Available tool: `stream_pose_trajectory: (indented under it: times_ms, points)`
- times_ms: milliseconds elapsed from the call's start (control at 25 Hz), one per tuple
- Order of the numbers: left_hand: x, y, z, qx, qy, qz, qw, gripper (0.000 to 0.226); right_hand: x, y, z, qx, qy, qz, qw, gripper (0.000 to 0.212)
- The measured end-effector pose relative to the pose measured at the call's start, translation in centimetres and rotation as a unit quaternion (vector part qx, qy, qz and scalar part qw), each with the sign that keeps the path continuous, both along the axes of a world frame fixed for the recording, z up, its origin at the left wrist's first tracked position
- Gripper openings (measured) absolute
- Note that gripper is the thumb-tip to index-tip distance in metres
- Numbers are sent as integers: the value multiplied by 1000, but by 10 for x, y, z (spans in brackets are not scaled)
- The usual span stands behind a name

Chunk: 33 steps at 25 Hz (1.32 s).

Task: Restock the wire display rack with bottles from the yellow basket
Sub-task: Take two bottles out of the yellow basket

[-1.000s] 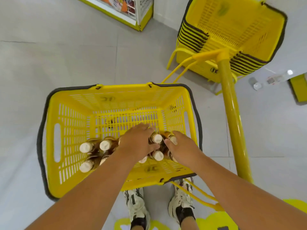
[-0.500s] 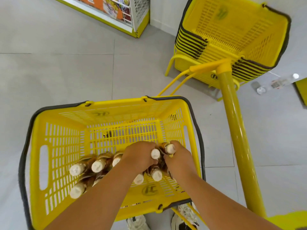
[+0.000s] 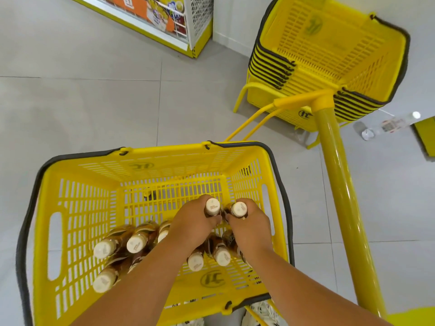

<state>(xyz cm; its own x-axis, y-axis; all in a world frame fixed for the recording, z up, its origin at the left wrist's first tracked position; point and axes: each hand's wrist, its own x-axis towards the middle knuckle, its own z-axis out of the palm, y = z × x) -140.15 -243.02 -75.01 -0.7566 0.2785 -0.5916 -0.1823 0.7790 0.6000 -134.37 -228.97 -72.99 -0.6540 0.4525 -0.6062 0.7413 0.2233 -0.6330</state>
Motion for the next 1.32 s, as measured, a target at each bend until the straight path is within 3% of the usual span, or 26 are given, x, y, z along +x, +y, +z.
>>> stream_pose_trajectory:
  times_ms: [360, 600, 800, 920, 1120, 1320]
  points:
    - [-16, -18, 116, 80, 94, 129, 984, 40, -21, 17, 114, -7, 126, 3, 992, 36]
    - [-21, -31, 287, 175, 143, 152, 962, 42, -20, 15, 284, -47, 244, -9, 969, 30]
    - [-18, -40, 450, 237, 195, 174, 936, 27, -14, 2, 432, -29, 324, 8, 945, 28]
    - [-14, -52, 543, 269, 227, 168, 921, 35, -14, 0, 512, -16, 347, 36, 937, 33]
    - [2, -76, 661, 298, 286, 186, 891, 35, -14, 8, 623, -25, 404, 98, 909, 35]
    - [26, -85, 744, 275, 369, 208, 863, 31, -13, 23, 707, -57, 452, 154, 877, 32]
